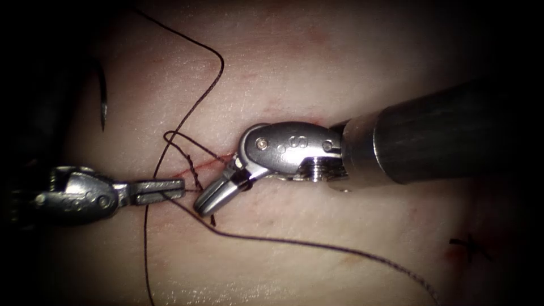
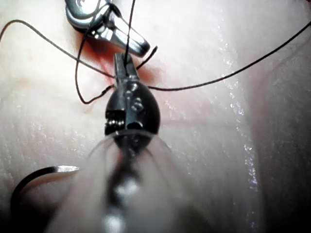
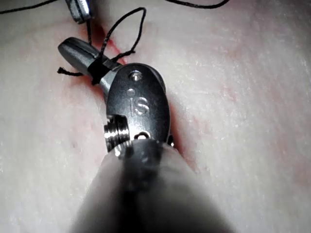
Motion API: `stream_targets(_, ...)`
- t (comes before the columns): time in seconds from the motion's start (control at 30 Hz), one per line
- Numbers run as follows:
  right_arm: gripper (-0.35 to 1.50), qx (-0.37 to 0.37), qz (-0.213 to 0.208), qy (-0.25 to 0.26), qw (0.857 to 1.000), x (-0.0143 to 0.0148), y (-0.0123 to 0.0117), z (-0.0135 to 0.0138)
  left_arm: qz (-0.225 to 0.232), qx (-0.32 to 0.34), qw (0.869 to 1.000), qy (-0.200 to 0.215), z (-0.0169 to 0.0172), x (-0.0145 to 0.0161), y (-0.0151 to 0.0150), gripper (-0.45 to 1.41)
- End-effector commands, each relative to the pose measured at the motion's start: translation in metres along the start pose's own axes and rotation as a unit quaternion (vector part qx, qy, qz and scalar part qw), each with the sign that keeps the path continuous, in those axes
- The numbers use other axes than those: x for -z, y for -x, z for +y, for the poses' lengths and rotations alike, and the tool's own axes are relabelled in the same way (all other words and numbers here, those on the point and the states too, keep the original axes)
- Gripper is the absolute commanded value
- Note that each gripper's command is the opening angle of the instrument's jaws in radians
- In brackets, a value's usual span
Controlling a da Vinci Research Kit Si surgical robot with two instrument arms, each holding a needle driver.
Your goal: Wound Closure
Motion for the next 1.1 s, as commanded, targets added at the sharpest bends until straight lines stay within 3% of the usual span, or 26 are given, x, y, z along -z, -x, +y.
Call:
stream_targets(0.03, 0.29, 0.023, -0.016, -0.005, 1.0, -0.0022, 0.0001, 0.0006, 0.001, 0.001, 1.0, 0.001, 0.0006, -0.0009, 0.0003, -0.45)
stream_targets(0.2, 0.57, 0.029, -0.041, -0.013, 0.999, -0.0031, -0.0007, 0.0004, 0.0, 0.001, 1.0, 0.001, 0.0006, -0.0006, 0.0004, -0.45)
stream_targets(0.27, 1.08, 0.028, -0.059, -0.009, 0.998, -0.0031, -0.0007, 0.0003, -0.001, 0.0, 1.0, 0.001, 0.0007, -0.0005, 0.0006, -0.45)
stream_targets(0.3, 1.13, 0.028, -0.062, -0.011, 0.998, -0.0031, -0.0007, 0.0003, -0.001, 0.0, 1.0, 0.001, 0.0007, -0.0005, 0.0007, -0.45)
stream_targets(0.8, 1.08, 0.05, -0.141, -0.023, 0.988, -0.0036, 0.001, -0.0005, -0.006, -0.002, 1.0, -0.002, 0.0009, -0.0003, 0.0012, -0.45)
stream_targets(0.93, 0.83, 0.066, -0.147, -0.024, 0.987, -0.0035, 0.001, -0.0002, -0.007, -0.005, 1.0, -0.003, 0.0011, -0.0005, 0.0013, -0.45)
stream_targets(1.0, 0.22, 0.073, -0.158, -0.029, 0.984, -0.0033, 0.001, 0.0, -0.007, -0.006, 1.0, -0.004, 0.0012, -0.0006, 0.0013, -0.45)
stream_targets(1.03, -0.28, 0.073, -0.158, -0.03, 0.984, -0.003, 0.001, 0.0001, -0.007, -0.006, 1.0, -0.005, 0.0012, -0.0007, 0.0013, -0.45)
stream_targets(1.1, -0.35, 0.076, -0.157, -0.03, 0.984, -0.0025, 0.0008, 0.0002, -0.008, -0.003, 1.0, -0.005, 0.0014, -0.0007, 0.0013, -0.45)
